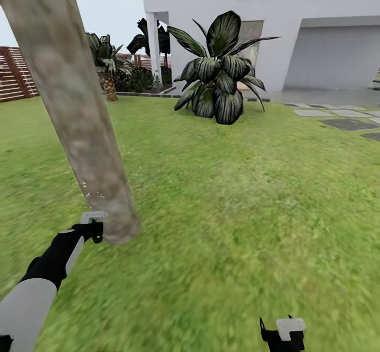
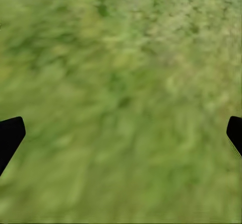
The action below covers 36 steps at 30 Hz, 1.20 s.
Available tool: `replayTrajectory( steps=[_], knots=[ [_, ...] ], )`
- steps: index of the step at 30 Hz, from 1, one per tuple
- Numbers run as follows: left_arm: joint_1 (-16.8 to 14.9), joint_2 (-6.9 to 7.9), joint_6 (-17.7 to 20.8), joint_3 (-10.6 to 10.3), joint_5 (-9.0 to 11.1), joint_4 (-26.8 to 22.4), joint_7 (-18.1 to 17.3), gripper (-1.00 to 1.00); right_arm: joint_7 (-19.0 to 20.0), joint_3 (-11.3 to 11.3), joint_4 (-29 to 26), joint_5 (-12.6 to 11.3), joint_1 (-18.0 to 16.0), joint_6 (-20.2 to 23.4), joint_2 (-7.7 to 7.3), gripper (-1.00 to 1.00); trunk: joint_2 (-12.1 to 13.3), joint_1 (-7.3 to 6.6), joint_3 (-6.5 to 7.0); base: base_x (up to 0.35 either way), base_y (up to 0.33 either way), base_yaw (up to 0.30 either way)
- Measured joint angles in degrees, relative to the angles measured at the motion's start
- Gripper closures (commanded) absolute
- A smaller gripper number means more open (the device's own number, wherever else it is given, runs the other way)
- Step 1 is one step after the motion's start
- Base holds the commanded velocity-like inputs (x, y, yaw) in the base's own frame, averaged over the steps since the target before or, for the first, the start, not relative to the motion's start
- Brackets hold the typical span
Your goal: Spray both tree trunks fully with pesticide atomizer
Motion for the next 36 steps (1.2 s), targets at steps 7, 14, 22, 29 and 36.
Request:
replayTrajectory(
  steps=[7, 14, 22, 29, 36],
  knots=[
    [0.02, 0.47, 0.00, 2.55, -0.09, -0.26, -0.02, 1.00, 0.01, 0.01, 0.00, -0.04, 0.01, 0.00, 0.00, -1.00, 0.00, 0.00, 0.00, 0.097, -0.268, 0.030],
    [0.03, -0.39, 0.00, 2.78, -0.32, -0.29, -0.06, 1.00, 0.01, 0.02, 0.00, -0.03, 0.03, 0.00, 0.02, -1.00, 0.00, 0.00, 0.00, 0.171, -0.209, 0.171],
    [6.31, 2.87, -3.75, 3.14, -0.09, 1.28, 0.23, 1.00, 0.01, 0.01, 0.00, 0.00, 0.03, 0.00, 0.05, -1.00, 0.00, 0.00, -0.01, 0.035, -0.011, 0.132],
    [6.22, -1.00, -4.08, 3.04, -0.22, 2.34, 2.78, 1.00, 0.01, 0.01, 0.00, -0.02, 0.01, 0.00, 0.07, -1.00, 0.00, 0.00, 0.00, 0.000, 0.000, 0.147],
    [7.09, 0.52, -4.58, 3.03, 0.11, 5.06, 5.38, 1.00, -0.07, -0.05, 0.00, -0.04, 0.02, -0.07, 0.00, -1.00, 0.00, 0.00, 0.00, 0.114, 0.000, 0.026]
  ],
)
